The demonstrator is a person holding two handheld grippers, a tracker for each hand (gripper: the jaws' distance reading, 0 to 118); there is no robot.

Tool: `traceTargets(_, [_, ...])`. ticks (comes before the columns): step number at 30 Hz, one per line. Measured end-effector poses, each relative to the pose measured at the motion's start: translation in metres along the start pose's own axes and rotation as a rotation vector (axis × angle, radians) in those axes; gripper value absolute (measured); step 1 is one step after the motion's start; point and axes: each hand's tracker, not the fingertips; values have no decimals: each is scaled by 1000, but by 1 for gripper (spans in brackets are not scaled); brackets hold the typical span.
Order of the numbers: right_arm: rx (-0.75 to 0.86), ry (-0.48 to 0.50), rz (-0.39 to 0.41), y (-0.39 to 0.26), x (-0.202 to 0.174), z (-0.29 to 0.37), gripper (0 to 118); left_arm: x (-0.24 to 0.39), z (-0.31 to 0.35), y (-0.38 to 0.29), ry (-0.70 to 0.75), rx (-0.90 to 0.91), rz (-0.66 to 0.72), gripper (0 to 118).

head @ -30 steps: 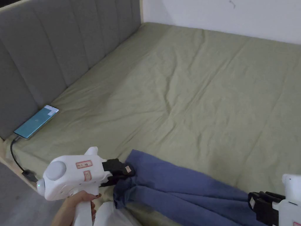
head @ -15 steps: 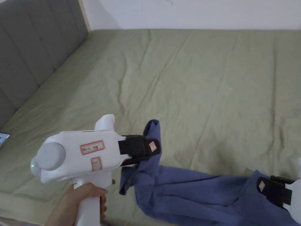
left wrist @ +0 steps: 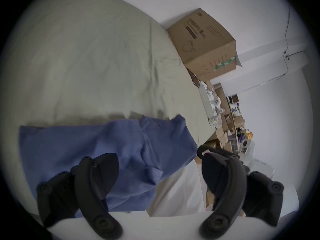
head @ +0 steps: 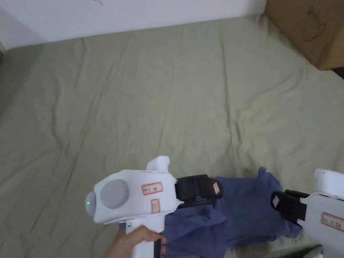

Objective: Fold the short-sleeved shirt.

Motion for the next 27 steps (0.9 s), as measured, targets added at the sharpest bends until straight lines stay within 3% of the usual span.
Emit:
traceTargets(1, [0,-4,-3,0,2,-1,2,-4,14,3,20,44,16,89])
traceTargets(2, [1,-6,-4,-1,3,-1,2,-9,28,5,20,104,18,67])
traceTargets(4, [8,-5,-4,-2,2,0,2,-18,48,6,67,173,17,8])
traceTargets(5, [13,0,-4,-2,2,-1,2,-25,52,5,136,174,35,5])
traceTargets(8, [24,15,-6,-3,-1,-2,2,-41,43,-2,224,104,35,4])
traceTargets(17, [16,28,-6,-7,-2,-1,2,-6,-46,-41,62,-223,-66,4])
traceTargets(22, [12,7,2,-7,-2,1,2,-9,-43,-33,43,-220,-65,4])
traceTargets(25, [16,7,7,-4,-6,5,2,-25,-2,-23,39,-94,-52,5])
traceTargets(26, [18,4,15,-3,-8,5,2,-31,16,-18,37,-48,-48,15])
traceTargets(27, [17,1,22,-2,-9,5,2,-44,37,-17,33,-14,-31,38])
